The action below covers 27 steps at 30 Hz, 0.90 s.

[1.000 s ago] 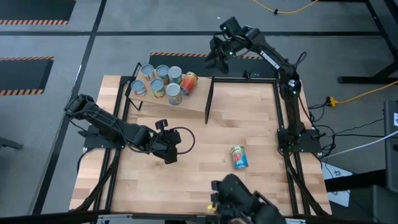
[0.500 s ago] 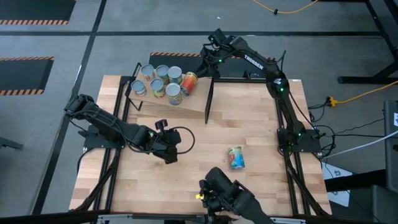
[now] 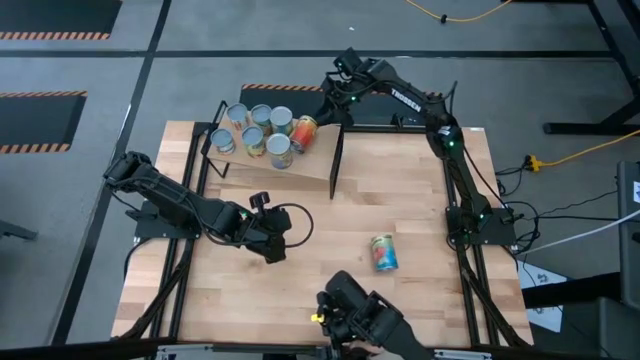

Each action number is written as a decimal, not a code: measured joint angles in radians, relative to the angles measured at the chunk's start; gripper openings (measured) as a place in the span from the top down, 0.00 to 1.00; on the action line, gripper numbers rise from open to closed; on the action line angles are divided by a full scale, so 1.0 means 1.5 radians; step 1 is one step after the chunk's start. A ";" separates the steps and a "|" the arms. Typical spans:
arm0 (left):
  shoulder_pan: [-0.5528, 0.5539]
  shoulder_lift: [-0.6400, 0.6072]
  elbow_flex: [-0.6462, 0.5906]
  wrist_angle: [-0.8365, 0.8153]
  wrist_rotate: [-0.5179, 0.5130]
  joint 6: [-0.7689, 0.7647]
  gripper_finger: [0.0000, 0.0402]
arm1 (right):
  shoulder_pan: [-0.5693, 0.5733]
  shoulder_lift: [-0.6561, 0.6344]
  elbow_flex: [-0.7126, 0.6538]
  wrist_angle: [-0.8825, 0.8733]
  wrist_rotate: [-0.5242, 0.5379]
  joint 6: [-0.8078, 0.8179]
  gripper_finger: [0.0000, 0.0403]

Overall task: Pick and place cans onto a shelf
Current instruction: Put the canned pineapple on the shelf

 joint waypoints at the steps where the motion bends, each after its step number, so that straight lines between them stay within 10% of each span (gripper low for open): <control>1: 0.000 0.000 0.000 0.000 0.000 0.000 0.72 | 0.000 0.002 0.000 -0.002 0.001 0.001 0.48; 27: 0.000 0.000 0.000 0.003 0.000 0.001 0.72 | 0.030 0.012 -0.001 0.002 0.053 -0.003 0.58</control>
